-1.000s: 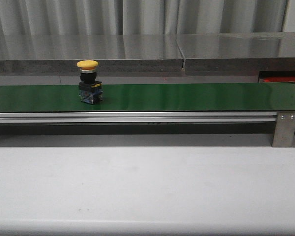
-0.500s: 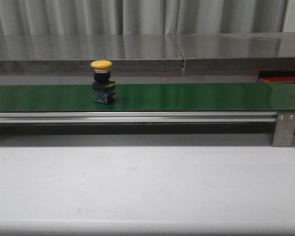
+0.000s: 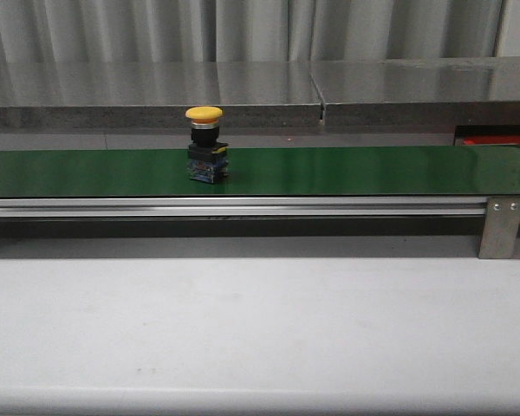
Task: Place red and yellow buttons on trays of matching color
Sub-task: 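Move the right gripper back above the belt toward the yellow button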
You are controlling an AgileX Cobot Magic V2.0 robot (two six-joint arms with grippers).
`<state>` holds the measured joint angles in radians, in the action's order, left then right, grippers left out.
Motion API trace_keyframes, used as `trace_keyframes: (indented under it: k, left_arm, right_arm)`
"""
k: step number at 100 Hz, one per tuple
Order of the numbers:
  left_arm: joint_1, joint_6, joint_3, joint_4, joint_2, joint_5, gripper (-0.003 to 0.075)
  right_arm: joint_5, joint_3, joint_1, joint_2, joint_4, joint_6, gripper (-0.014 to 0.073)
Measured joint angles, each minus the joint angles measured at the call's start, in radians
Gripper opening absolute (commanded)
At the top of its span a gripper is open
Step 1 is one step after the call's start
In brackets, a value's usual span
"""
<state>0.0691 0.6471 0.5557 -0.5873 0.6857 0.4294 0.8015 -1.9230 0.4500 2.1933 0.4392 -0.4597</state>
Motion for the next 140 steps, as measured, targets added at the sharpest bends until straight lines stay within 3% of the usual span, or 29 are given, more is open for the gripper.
trace_keyframes:
  k: [29,60,77,97,121,140]
  left_arm:
    - [0.000,0.000,0.000,0.000,0.000,0.000,-0.0019]
    - [0.000,0.000,0.000,0.000,0.000,0.000,-0.0019]
    - [0.000,0.000,0.000,0.000,0.000,0.000,-0.0019]
    - [0.000,0.000,0.000,0.000,0.000,0.000,-0.0019]
    - [0.000,0.000,0.000,0.000,0.000,0.000,-0.0019]
    - [0.000,0.000,0.000,0.000,0.000,0.000,-0.0019]
  right_arm:
    - [0.062,0.065,0.000,-0.226,0.098,-0.141,0.0451]
    - [-0.012,0.501,0.000,-0.586,0.169,-0.295,0.0451]
    - [-0.061,0.677,-0.028,-0.720,0.170,-0.318,0.0451]
    - [-0.081,0.801,-0.175,-0.761,0.174,-0.322,0.0458]
    - [-0.184,0.834,-0.393,-0.761,0.177,-0.335,0.0615]
    - [-0.224,0.820,-0.513,-0.735,0.180,-0.351,0.0616]
